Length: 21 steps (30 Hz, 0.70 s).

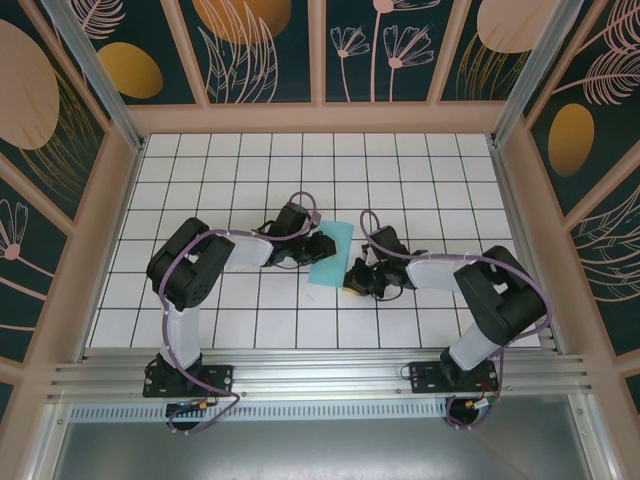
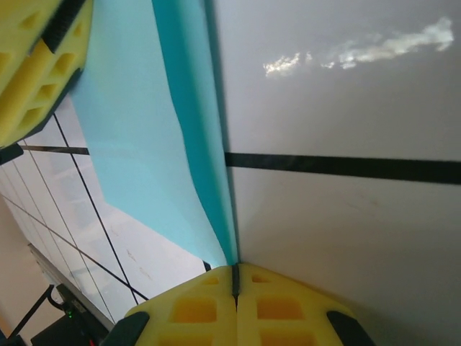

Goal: Fold a paper plane with a square sheet of paper (pick it up from the middle)
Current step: Fold the triangle a second time at the center of the table.

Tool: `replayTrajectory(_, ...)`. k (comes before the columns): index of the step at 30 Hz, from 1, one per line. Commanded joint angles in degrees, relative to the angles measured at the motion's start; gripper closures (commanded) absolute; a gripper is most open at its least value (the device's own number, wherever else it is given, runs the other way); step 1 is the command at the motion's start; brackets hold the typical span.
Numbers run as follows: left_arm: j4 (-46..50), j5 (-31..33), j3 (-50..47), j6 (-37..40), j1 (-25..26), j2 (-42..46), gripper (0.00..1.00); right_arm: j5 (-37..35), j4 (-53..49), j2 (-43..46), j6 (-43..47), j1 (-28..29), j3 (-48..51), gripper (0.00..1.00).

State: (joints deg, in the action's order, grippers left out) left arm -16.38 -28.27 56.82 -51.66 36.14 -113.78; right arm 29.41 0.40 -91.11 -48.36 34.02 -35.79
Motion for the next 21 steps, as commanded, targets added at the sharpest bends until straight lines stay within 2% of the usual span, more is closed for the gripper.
replayTrajectory(1,3.9,2.5,-0.1,1.7,0.0,-1.5,0.78,-3.0,-5.7,1.6,0.3,0.4,-2.9,0.94)
replayTrajectory(11,4.7,2.6,0.1,2.3,0.0,-0.9,0.77,-2.6,-3.3,2.4,-0.7,0.7,-6.9,0.94)
replayTrajectory(13,5.1,2.5,0.2,2.3,-0.1,-0.8,0.77,-2.9,-6.9,2.0,0.2,0.8,-8.1,0.94)
replayTrajectory(15,5.3,2.7,0.2,2.5,-0.1,-0.4,0.77,-6.9,-10.7,3.1,0.1,1.1,-7.9,0.94)
replayTrajectory(21,5.4,2.4,0.3,2.5,-0.1,-0.6,0.77,-7.4,-13.9,7.0,0.0,0.9,-5.7,0.88)
